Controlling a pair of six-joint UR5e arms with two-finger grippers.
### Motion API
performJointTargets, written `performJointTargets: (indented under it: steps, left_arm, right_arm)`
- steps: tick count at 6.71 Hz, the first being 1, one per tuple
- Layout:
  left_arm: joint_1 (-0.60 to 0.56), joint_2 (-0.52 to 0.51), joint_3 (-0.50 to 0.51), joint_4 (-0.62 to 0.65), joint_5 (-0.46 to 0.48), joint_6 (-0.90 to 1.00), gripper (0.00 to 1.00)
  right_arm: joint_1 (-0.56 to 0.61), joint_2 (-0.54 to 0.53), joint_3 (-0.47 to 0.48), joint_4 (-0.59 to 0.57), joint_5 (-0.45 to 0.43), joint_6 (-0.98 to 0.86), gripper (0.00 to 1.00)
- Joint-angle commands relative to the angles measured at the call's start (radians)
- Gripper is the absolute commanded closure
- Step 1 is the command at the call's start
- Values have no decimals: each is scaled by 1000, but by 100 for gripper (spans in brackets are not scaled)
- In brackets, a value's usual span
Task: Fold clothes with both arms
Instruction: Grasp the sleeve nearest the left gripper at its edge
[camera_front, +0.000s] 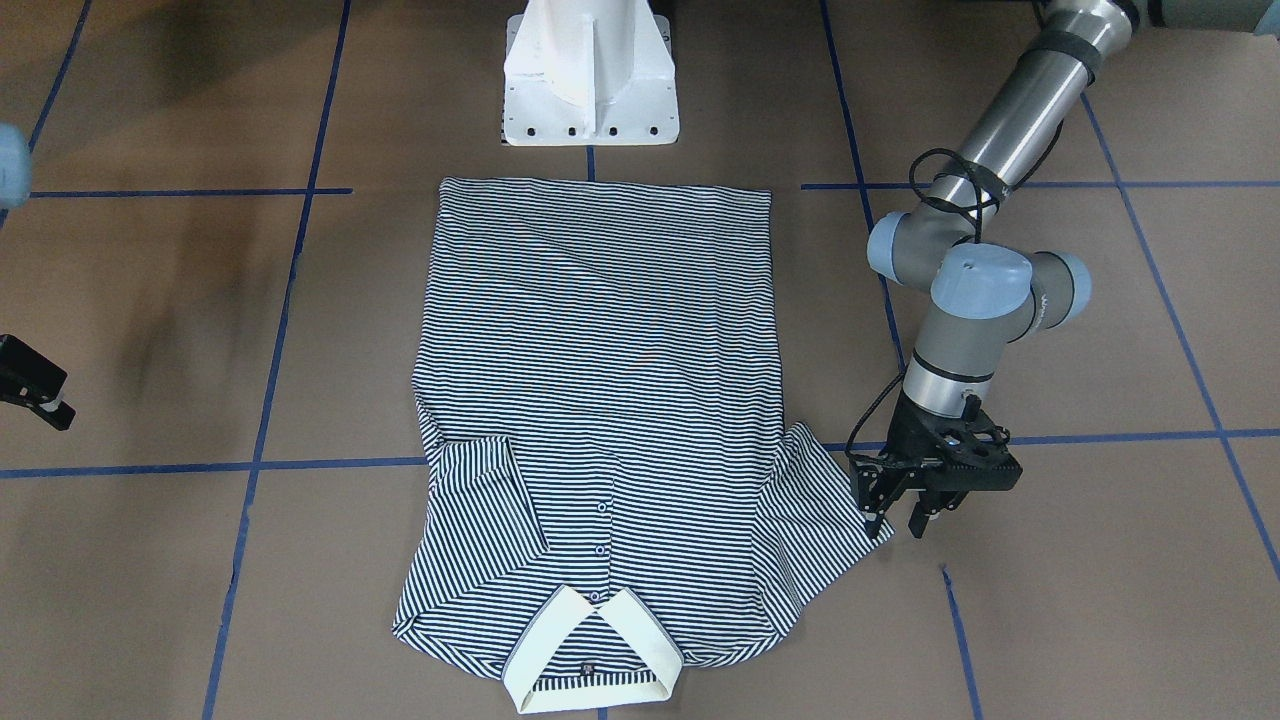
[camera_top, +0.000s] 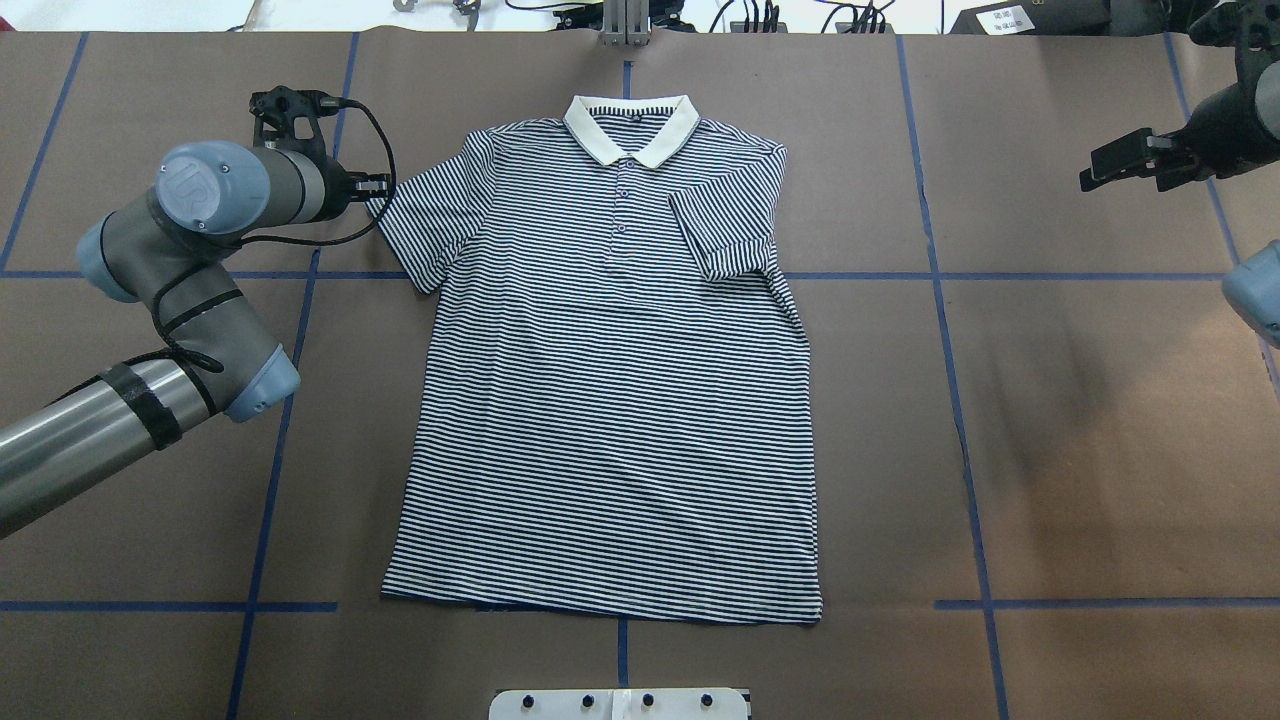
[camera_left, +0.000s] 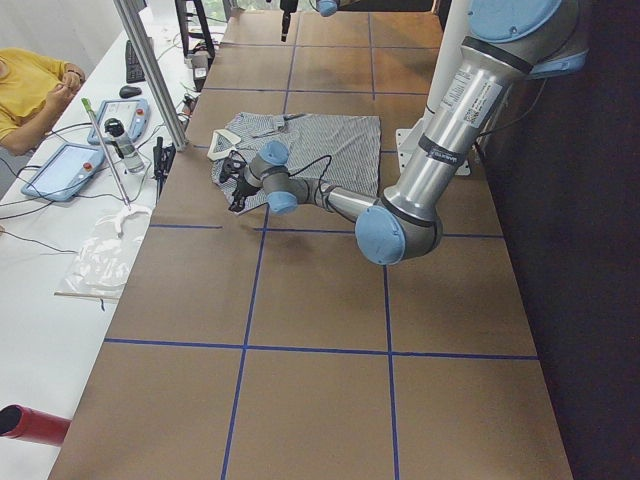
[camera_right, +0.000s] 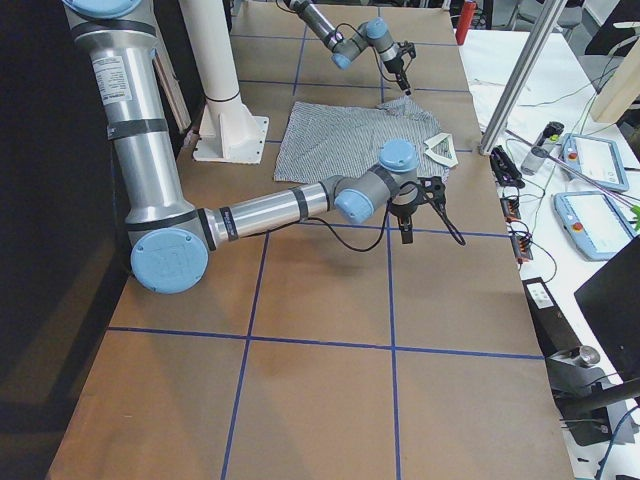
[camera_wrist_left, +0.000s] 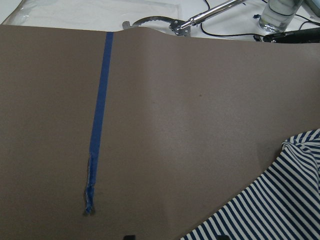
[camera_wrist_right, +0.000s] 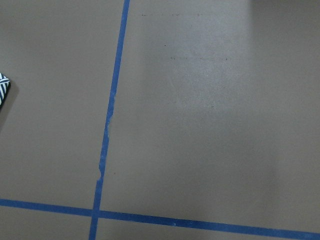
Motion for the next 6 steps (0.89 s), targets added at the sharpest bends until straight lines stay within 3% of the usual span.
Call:
performJointTargets:
  steps: [1, 5, 6]
  left_arm:
    - [5, -11, 22, 0, 4, 1, 45]
    - [19, -11, 25, 0, 2, 15, 47]
    - [21, -11, 25, 0, 4, 14, 60]
  right_arm:
    - [0, 1, 0, 0, -1, 0, 0]
    - [0, 1, -6, 0, -4, 0, 0]
    - [0, 1, -8, -1, -5, 0, 0]
